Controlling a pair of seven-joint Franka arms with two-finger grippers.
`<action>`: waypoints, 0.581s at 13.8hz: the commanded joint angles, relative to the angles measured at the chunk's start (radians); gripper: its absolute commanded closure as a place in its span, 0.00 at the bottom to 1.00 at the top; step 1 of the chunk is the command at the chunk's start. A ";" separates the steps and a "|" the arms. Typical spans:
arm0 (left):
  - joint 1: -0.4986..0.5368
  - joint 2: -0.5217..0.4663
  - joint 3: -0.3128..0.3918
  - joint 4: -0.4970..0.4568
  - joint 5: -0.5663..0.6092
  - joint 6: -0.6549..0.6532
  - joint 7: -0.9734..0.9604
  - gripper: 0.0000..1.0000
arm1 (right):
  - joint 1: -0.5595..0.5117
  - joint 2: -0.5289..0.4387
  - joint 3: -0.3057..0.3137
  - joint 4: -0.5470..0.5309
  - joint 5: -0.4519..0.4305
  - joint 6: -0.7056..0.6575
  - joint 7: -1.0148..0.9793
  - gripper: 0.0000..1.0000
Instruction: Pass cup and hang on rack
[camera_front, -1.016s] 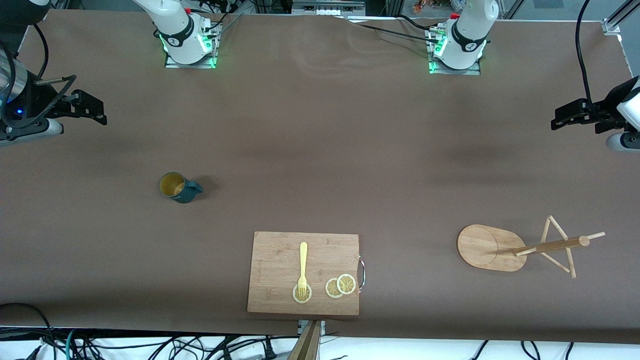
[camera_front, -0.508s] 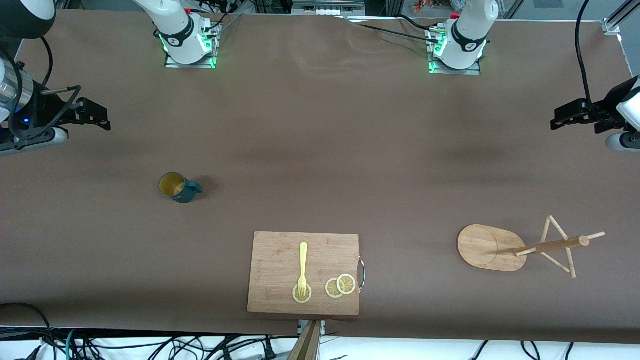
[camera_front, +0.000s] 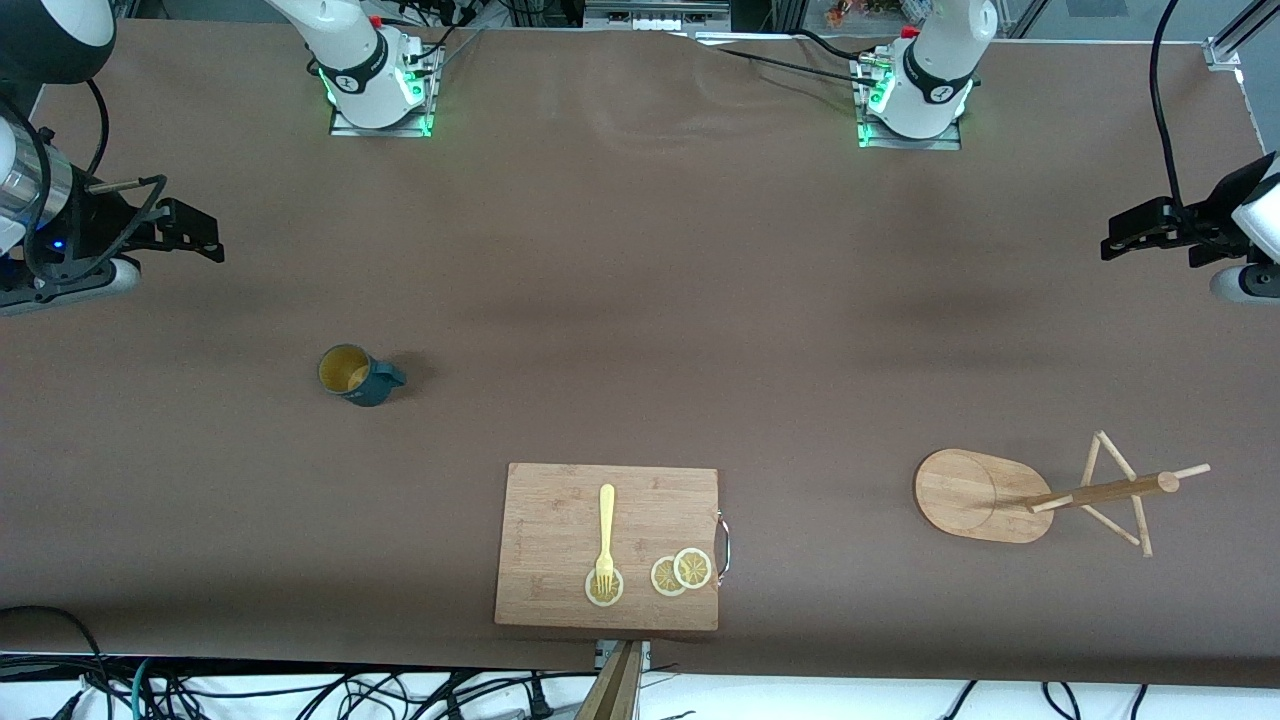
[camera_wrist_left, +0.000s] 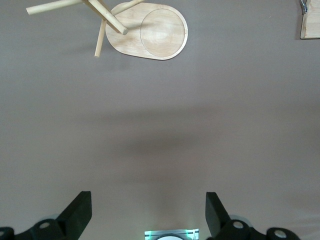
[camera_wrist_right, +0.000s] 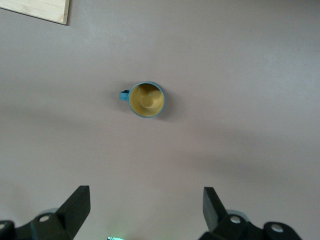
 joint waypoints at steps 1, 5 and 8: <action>0.005 0.018 0.000 0.030 0.012 -0.004 -0.006 0.00 | -0.004 -0.019 0.001 -0.017 -0.001 0.001 -0.001 0.00; 0.006 0.018 0.000 0.030 0.012 -0.004 -0.003 0.00 | -0.004 -0.015 0.001 -0.026 -0.001 0.015 0.001 0.00; 0.006 0.018 0.001 0.030 0.013 -0.004 -0.003 0.00 | -0.004 -0.014 0.001 -0.090 -0.001 0.094 0.001 0.00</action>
